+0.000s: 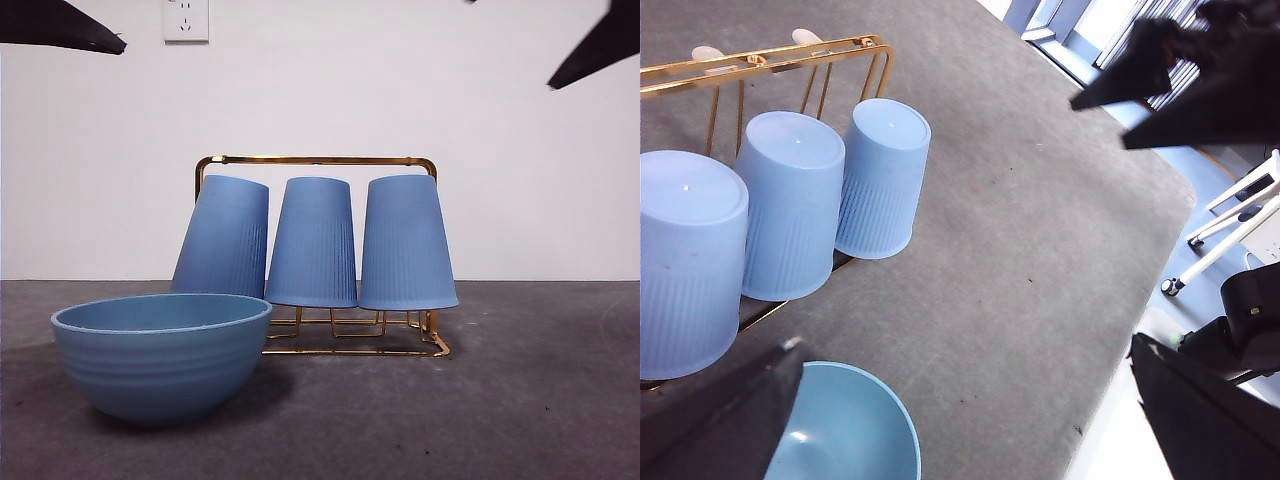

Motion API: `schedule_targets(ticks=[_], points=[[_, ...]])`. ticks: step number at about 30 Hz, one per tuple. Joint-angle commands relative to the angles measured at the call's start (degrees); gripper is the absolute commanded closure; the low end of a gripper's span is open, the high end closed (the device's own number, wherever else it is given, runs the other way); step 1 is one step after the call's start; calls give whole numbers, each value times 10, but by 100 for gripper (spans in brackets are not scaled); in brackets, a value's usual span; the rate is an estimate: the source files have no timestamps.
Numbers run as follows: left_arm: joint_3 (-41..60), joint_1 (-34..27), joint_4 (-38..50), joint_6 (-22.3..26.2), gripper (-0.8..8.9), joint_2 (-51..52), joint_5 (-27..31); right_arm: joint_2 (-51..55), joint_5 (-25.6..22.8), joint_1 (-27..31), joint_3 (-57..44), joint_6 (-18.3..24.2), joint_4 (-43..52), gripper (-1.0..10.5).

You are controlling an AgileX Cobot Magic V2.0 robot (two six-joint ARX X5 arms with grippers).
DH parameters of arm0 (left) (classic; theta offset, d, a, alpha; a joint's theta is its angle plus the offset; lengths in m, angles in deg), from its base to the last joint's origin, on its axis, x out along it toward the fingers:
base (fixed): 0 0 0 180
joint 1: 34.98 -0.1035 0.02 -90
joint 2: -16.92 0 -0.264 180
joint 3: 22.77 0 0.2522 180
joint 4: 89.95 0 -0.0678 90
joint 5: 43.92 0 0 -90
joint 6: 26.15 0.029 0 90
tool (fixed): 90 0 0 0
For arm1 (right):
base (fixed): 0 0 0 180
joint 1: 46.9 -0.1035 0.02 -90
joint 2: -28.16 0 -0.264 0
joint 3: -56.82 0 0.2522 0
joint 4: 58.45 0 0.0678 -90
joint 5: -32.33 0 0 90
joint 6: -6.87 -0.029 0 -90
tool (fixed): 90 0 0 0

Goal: Right arm lift cup from the cupboard, then place it on the right of the bowl

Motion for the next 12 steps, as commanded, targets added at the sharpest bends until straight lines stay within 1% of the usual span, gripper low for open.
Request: schedule_targets(ticks=[1,8,10,12], points=[[-13,3,2,7,287,-5,-5,-76,-47,-27,73,24,-42,398],[-13,3,0,7,287,-5,-5,-231,-131,-75,222,21,-137,398],[-13,3,0,7,287,-5,-5,-290,-154,-86,278,20,-166,398],[-13,3,0,7,287,-5,-5,-341,-162,-94,324,20,-178,398]])
